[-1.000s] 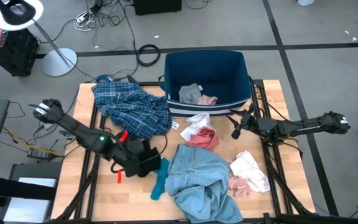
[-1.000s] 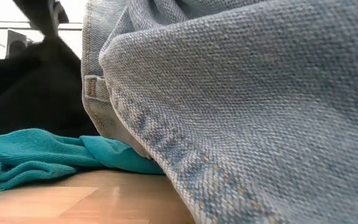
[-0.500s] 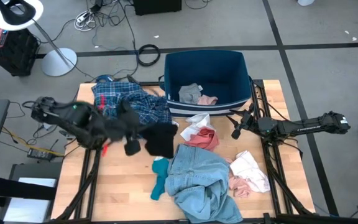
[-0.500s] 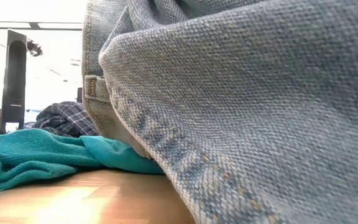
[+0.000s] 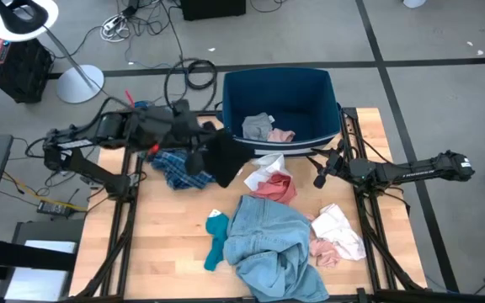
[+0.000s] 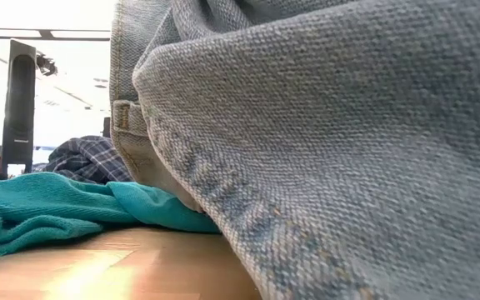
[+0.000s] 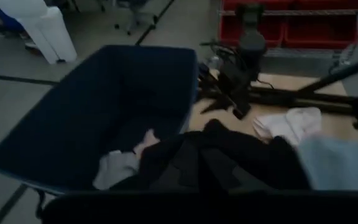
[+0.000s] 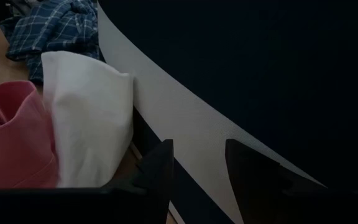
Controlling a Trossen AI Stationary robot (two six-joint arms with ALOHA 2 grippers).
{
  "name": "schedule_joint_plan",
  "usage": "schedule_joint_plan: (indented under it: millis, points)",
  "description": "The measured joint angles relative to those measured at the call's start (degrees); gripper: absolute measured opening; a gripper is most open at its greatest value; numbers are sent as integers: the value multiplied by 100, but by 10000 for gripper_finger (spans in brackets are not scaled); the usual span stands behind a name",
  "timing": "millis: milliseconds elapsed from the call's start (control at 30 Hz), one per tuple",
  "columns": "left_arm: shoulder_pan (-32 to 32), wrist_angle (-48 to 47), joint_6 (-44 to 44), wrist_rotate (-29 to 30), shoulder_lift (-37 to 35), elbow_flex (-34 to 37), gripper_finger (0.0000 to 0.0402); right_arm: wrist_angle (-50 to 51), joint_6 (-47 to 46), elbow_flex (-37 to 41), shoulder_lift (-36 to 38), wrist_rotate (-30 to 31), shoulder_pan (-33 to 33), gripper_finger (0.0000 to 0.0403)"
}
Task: Sort clothes
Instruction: Put the black boxer shorts into the blue laundry bin
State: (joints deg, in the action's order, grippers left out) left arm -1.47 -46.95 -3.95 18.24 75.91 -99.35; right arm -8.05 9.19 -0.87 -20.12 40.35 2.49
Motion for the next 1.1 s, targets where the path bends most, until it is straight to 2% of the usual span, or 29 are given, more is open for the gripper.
schedule_joint_plan:
  millis: [300,500,567,933,1100]
  points:
    - [1378,1403,1055,-1056,449,0,0,1,0,1,-1,-1,1,148]
    - [2283,2542,1257,-2421,1127,0,0,0,0,-2,-1,-1,0,148]
    - [2483,2736,1251,-2670,1370,0,0,-2,0,-1,-2,-1,1,148]
    - [3001,2782,1231,-2746,2347,2,8,-2,0,0,-2,-1,0,148]
    - [3027,2779,957,-2431,2621,3,14,0,0,1,-2,1,1,148]
